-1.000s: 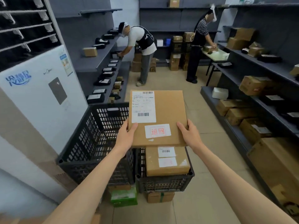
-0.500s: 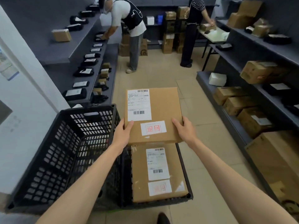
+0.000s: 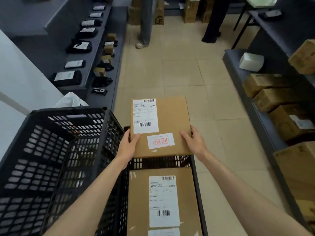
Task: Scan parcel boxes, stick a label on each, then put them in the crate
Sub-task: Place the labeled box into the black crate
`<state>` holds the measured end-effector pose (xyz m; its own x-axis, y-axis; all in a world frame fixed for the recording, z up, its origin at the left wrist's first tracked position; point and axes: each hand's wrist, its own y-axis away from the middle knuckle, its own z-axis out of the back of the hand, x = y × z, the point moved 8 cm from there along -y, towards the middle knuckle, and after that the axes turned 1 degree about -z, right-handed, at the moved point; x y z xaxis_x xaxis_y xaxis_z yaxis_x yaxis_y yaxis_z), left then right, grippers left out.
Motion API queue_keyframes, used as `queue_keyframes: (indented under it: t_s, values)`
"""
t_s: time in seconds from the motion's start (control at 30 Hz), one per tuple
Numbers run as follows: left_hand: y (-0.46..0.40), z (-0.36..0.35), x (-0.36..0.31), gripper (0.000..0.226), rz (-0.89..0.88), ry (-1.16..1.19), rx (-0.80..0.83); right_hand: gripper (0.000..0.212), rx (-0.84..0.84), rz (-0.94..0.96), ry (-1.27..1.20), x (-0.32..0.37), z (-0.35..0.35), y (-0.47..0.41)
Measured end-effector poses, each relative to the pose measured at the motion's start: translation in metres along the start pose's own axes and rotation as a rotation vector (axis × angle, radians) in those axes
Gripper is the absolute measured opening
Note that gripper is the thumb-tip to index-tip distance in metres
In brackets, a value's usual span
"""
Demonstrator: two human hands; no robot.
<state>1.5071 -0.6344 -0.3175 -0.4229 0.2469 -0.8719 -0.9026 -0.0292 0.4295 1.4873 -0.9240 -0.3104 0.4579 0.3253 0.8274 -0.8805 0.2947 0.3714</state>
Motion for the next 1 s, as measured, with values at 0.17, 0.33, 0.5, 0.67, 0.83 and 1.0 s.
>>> queue_keyframes:
  t_s: [0.17, 0.33, 0.5, 0.67, 0.83, 1.0]
  values:
    - [-0.013, 0.000, 0.045, 0.056, 0.105, -0.019, 0.004, 0.043, 0.081, -0.085, 0.028, -0.042, -0.030, -0.010]
    - [-0.019, 0.003, 0.077, 0.066, 0.154, -0.023, 0.022, 0.050, 0.111, -0.124, 0.005, -0.065, -0.042, -0.010]
    - [-0.017, 0.002, 0.071, 0.059, 0.131, -0.060, 0.036, 0.047, 0.105, -0.097, 0.005, -0.062, -0.037, -0.010]
    - [-0.018, 0.006, 0.050, 0.051, 0.069, -0.091, 0.054, 0.040, 0.083, -0.074, 0.055, -0.049, -0.028, -0.010]
    - [-0.008, 0.010, 0.063, 0.062, 0.101, -0.093, 0.044, 0.045, 0.098, -0.098, 0.043, -0.061, -0.029, 0.002]
    - [-0.007, 0.006, 0.067, 0.060, 0.089, -0.086, 0.068, 0.049, 0.093, -0.113, 0.051, -0.068, -0.029, 0.002]
